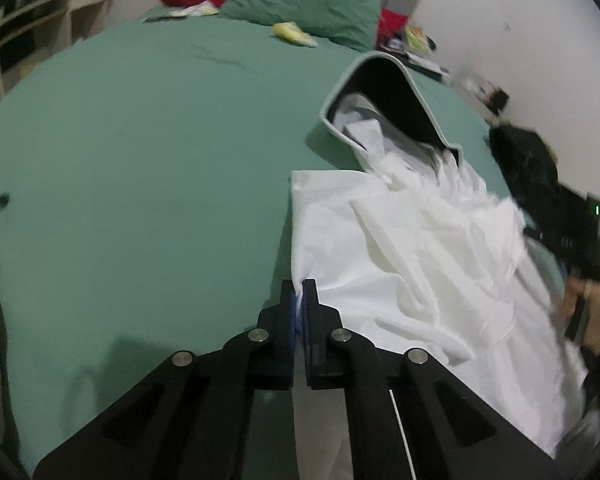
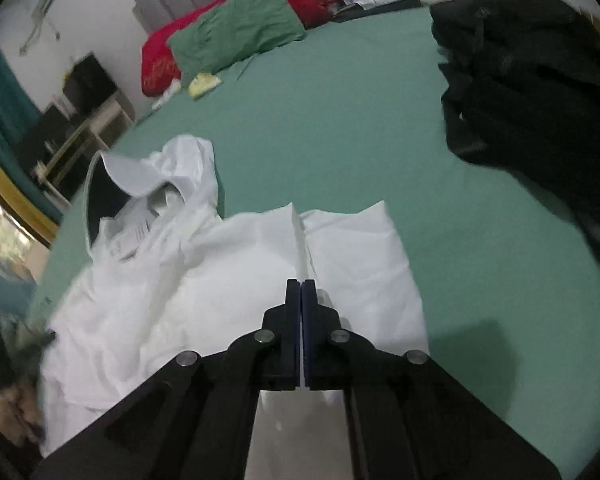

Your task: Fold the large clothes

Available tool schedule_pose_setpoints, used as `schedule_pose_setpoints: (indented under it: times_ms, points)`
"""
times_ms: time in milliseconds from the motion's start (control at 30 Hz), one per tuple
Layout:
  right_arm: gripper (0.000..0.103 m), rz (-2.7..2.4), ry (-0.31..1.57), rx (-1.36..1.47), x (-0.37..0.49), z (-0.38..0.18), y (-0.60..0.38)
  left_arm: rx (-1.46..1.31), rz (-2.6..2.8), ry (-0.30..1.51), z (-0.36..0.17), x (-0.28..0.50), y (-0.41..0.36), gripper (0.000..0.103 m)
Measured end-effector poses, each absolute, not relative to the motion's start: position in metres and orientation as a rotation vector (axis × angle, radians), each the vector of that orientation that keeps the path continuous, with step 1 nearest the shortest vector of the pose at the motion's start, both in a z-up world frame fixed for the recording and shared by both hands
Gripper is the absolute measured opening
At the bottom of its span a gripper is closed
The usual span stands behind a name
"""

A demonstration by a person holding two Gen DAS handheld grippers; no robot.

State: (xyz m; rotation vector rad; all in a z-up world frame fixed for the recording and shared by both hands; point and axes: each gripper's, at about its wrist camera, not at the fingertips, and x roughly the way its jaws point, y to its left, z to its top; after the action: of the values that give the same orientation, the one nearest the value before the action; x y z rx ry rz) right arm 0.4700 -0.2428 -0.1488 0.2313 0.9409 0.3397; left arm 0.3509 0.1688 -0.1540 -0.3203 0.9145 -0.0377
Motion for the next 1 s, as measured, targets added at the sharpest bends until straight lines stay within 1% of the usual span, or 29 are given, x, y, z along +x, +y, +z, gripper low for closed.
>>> schedule_pose_setpoints:
  times_ms: [100, 200, 267, 433, 500, 533, 567, 600, 633, 667, 700, 733, 767, 867, 1000]
  points:
    - [0.001, 0.268, 0.911, 0.187, 0.459, -0.127, -0.261, -0.403, -0.022, 0.933, -0.16, 0.349, 0.181, 0.004]
    - [0.001, 0.178, 0.892, 0.118, 0.439, -0.107, -0.273, -0.376, 0.052, 0.94, -0.163, 0.348, 0.188, 0.004]
    - [0.001, 0.13, 0.925, 0.081, 0.439, -0.109, -0.284, -0.366, 0.082, 0.944, -0.163, 0.35, 0.192, 0.004]
    - [0.002, 0.04, 1.027, 0.005, 0.427, -0.135, -0.301, -0.347, 0.107, 0.944, -0.154, 0.349, 0.195, 0.005]
    - [0.002, 0.053, 1.08, 0.017, 0.427, -0.147, -0.301, -0.331, 0.097, 0.946, -0.151, 0.348, 0.192, 0.016]
    - [0.003, 0.054, 1.11, 0.016, 0.428, -0.152, -0.3, -0.324, 0.096, 0.947, -0.15, 0.347, 0.191, 0.03]
    - [0.005, 0.036, 1.108, -0.006, 0.428, -0.15, -0.297, -0.325, 0.094, 0.941, -0.148, 0.347, 0.19, 0.038]
    - [0.008, 0.025, 1.098, -0.028, 0.43, -0.145, -0.293, -0.327, 0.086, 0.926, -0.144, 0.344, 0.189, 0.038]
    - [0.02, 0.026, 1.078, -0.043, 0.432, -0.138, -0.288, -0.323, 0.083, 0.919, -0.14, 0.342, 0.19, 0.038]
    - [0.04, 0.035, 1.041, -0.053, 0.436, -0.127, -0.281, -0.317, 0.083, 0.912, -0.137, 0.341, 0.19, 0.038]
    - [0.052, 0.048, 1.002, -0.058, 0.443, -0.117, -0.273, -0.31, 0.088, 0.902, -0.132, 0.34, 0.191, 0.039]
    - [0.07, 0.067, 0.969, -0.059, 0.449, -0.107, -0.265, -0.311, 0.091, 0.896, -0.129, 0.339, 0.192, 0.039]
    - [0.075, 0.098, 0.936, -0.056, 0.457, -0.099, -0.256, -0.318, 0.094, 0.891, -0.125, 0.339, 0.194, 0.039]
    - [0.075, 0.25, 0.902, -0.032, 0.501, -0.083, -0.212, -0.352, 0.103, 0.883, -0.119, 0.339, 0.202, 0.04]
    - [0.075, 0.317, 0.967, -0.012, 0.581, -0.092, -0.148, -0.378, 0.141, 0.89, -0.123, 0.342, 0.214, 0.04]
